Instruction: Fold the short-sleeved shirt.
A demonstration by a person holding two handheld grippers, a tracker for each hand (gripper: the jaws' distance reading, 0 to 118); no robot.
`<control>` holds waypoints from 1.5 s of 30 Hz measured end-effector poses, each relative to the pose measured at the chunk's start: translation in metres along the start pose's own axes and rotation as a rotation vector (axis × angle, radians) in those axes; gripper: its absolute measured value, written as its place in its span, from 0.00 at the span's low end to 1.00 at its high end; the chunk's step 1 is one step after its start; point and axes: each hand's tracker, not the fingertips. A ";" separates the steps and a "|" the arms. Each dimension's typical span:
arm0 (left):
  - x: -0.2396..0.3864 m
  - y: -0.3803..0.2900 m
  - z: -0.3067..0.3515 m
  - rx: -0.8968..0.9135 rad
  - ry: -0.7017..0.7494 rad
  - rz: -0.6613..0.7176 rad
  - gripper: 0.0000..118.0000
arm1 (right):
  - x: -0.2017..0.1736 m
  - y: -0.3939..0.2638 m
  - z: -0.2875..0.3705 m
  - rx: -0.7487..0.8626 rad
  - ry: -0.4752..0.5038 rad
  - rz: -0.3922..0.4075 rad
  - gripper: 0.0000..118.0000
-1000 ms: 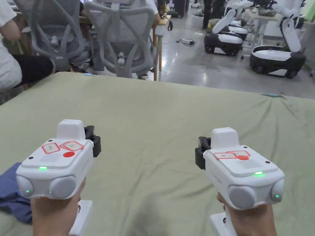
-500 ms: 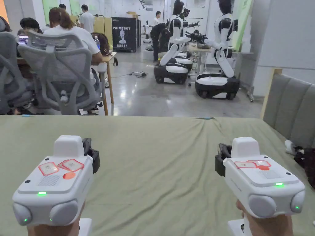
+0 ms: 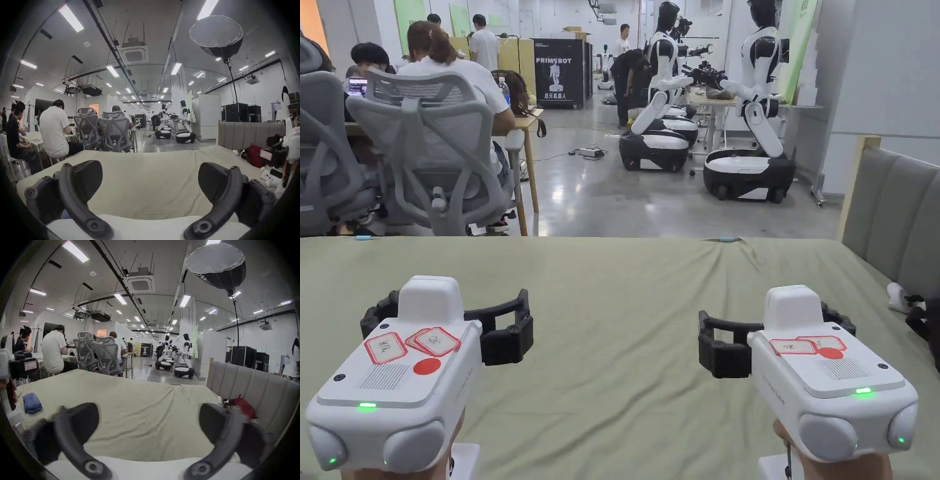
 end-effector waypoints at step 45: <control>-0.006 -0.007 -0.001 -0.042 0.013 -0.013 1.00 | -0.014 0.000 0.003 0.036 -0.036 -0.014 1.00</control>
